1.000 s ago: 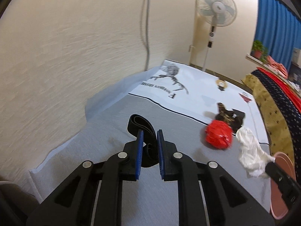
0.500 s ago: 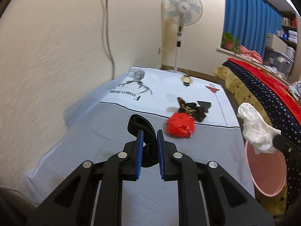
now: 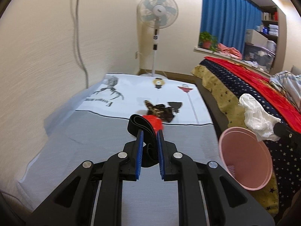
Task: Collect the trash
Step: 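Lift the strap and tissue and carry them toward the pink bin, then open the right tool over the pink bin while the left tool drops the black strap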
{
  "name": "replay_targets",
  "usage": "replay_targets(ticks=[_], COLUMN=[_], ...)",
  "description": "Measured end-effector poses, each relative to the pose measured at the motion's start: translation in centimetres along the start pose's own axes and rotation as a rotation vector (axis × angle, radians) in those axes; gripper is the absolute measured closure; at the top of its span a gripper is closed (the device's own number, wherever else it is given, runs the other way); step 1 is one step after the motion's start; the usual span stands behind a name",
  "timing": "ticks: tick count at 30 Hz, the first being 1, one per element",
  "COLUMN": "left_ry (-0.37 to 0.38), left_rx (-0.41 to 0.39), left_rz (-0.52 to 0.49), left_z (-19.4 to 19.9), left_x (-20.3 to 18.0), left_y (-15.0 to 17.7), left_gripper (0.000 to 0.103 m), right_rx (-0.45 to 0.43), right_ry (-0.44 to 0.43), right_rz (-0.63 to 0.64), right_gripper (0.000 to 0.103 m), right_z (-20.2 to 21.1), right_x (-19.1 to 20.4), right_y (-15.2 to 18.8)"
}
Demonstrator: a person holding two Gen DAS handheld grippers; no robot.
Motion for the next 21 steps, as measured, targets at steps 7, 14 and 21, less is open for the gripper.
replay_targets(ticks=[7, 14, 21], left_ry=[0.082, 0.164, 0.227], left_rx=[-0.012, -0.020, -0.019], left_rz=[-0.022, -0.064, -0.088], left_z=[0.0, -0.5, -1.0], left_x=[-2.7, -5.9, -9.0], left_y=[-0.2, -0.3, -0.3], left_gripper=[0.088, 0.088, 0.088], right_rx=[-0.022, -0.033, -0.038], right_ry=[0.083, 0.146, 0.207], right_rz=[-0.026, -0.053, -0.056], right_gripper=[0.099, 0.099, 0.099], right_z=[1.0, 2.3, 3.2], right_x=[-2.5, -4.3, -5.8], right_y=[-0.7, -1.9, -3.1])
Point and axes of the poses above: each gripper's, at about its wrist camera, not at the fingertips, and z roughly against the way its jaws point, x to its left, y to its underside, the point moved 2 cm from there along -z, roughly the way its jaws point, and after that the axes turned 7 degrees about -x, right-handed, at the moved point
